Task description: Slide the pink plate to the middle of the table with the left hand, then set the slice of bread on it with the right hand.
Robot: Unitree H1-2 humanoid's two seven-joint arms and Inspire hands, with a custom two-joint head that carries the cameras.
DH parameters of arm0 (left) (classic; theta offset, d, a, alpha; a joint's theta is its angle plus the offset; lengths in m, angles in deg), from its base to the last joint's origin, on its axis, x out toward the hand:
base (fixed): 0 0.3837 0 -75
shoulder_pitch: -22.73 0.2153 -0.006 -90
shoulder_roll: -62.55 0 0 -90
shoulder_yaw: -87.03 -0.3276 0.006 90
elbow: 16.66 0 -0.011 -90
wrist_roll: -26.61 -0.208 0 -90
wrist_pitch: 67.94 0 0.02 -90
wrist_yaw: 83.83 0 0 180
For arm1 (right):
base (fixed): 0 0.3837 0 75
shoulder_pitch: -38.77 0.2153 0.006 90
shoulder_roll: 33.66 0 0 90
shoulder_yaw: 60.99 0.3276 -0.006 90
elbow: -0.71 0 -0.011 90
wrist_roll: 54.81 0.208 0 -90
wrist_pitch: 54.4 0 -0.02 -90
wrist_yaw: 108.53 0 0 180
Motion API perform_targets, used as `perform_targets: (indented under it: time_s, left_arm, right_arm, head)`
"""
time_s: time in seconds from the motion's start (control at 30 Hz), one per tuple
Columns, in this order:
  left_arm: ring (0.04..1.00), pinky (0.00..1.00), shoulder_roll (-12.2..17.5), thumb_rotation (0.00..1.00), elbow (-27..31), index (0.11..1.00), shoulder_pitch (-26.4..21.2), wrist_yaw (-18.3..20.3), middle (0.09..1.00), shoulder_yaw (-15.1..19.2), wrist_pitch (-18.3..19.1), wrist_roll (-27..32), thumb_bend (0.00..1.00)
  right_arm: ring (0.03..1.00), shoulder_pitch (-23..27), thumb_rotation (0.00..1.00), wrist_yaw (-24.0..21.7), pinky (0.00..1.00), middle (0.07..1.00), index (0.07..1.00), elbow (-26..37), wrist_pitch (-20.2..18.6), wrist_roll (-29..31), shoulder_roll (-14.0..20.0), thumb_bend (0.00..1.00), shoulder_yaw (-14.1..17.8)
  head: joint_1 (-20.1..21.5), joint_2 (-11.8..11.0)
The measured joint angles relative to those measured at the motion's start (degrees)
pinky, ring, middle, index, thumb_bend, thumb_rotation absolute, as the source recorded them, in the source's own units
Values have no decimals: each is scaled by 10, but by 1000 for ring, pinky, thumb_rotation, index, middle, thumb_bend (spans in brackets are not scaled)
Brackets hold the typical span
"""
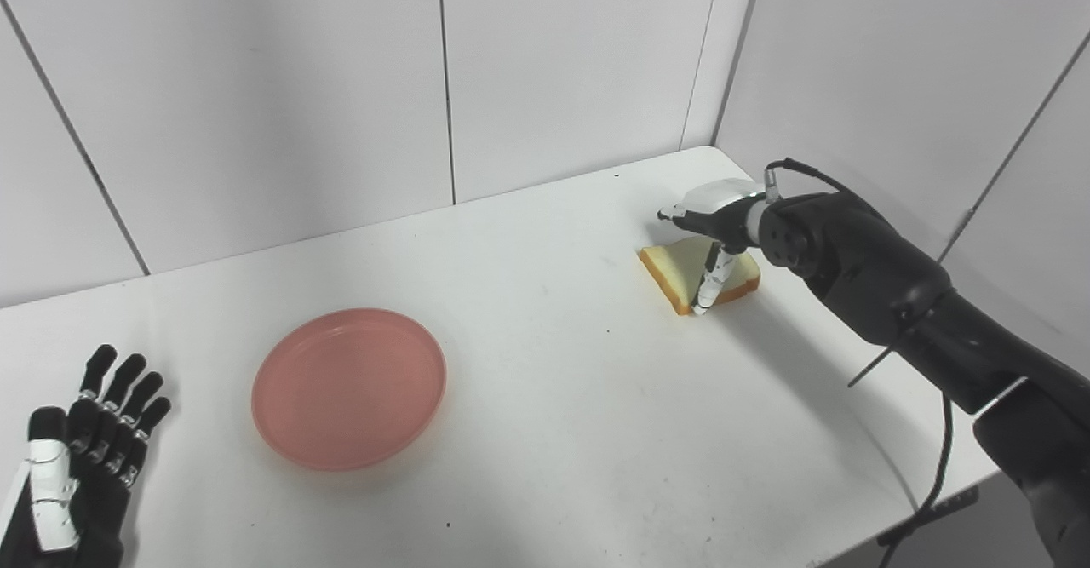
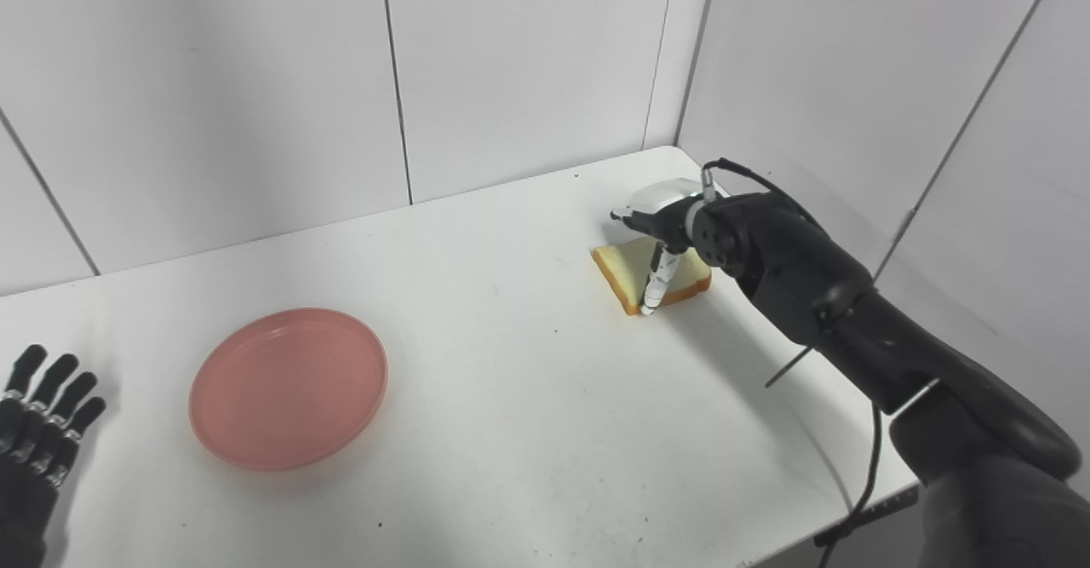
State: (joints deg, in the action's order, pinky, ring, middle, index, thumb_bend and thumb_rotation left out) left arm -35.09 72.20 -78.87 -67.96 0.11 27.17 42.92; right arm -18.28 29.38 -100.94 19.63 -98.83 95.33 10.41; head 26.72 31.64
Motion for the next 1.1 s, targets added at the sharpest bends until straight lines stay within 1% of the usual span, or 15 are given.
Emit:
perform_targets:
  time_s: [0.3,0.4,0.43,0.47,0.5,0.53,0.57,0.67,0.73,0.8,0.87,0.9,0.93,0.97,1.1]
  left_arm:
    - [959,950,1,1000,1,973,0,0,970,0,0,0,801]
    - [961,952,2,1000,2,974,1,0,973,0,0,0,804]
    - [957,946,2,1000,2,972,1,0,970,0,1,0,806]
    - [953,942,2,1000,2,970,1,0,967,0,1,0,807]
    - [952,940,2,1000,2,969,1,0,966,0,1,0,807]
    - [951,938,2,1000,2,970,1,0,966,0,1,0,803]
    - [951,938,2,1000,2,970,1,0,965,0,1,0,800]
    - [952,943,2,1000,3,971,2,0,965,3,3,0,797]
    - [956,947,2,1000,4,974,2,0,967,3,4,0,797]
    - [958,949,2,1000,6,972,2,0,968,3,7,0,798]
    - [955,942,2,1000,8,973,3,0,966,3,11,0,799]
    - [953,938,2,1000,10,971,3,0,964,4,12,0,799]
    - [952,935,2,1000,12,970,4,0,963,5,13,0,801]
    - [951,933,2,1000,14,970,4,0,962,5,15,0,801]
    - [951,935,2,1000,16,964,4,0,962,5,16,0,794]
  right_arm:
    - [1000,2,329,-27,934,1000,1000,-12,-1,5,-1,1000,-4]
    - [962,6,316,-39,825,1000,1000,-27,-2,1,-2,1000,-10]
    - [897,8,298,-43,744,974,1000,-29,-2,0,-2,1000,-12]
    - [862,10,285,-45,708,957,1000,-29,-4,-4,-2,1000,-13]
    - [860,14,283,-50,706,957,1000,-29,-9,-5,-2,1000,-13]
    - [923,17,260,-57,783,983,1000,-28,-11,-5,-2,1000,-12]
    - [944,17,249,-58,812,991,1000,-28,-11,-3,-2,1000,-11]
    - [945,17,217,-57,811,1000,1000,-30,-12,9,-12,1000,1]
    - [901,14,171,-46,767,948,960,-31,-12,14,-15,1000,6]
    - [801,5,109,-16,696,842,865,-29,0,19,-18,943,14]
    - [682,-10,22,35,638,716,717,-29,33,33,-24,818,31]
    - [627,-16,11,53,600,617,598,-30,44,41,-28,675,38]
    - [533,-22,5,72,549,568,540,-31,56,49,-34,599,46]
    - [463,-25,2,91,473,528,522,-35,63,54,-39,551,53]
    - [413,-24,0,125,394,491,520,-56,76,57,-45,519,57]
  head:
    - [0,4]
    - [0,5]
    - [-1,5]
    - [-1,6]
    - [-1,6]
    - [-1,6]
    - [-1,6]
    - [0,7]
    - [0,7]
    - [0,10]
    - [-1,11]
    - [-1,11]
    - [-1,11]
    - [-1,11]
    - [0,11]
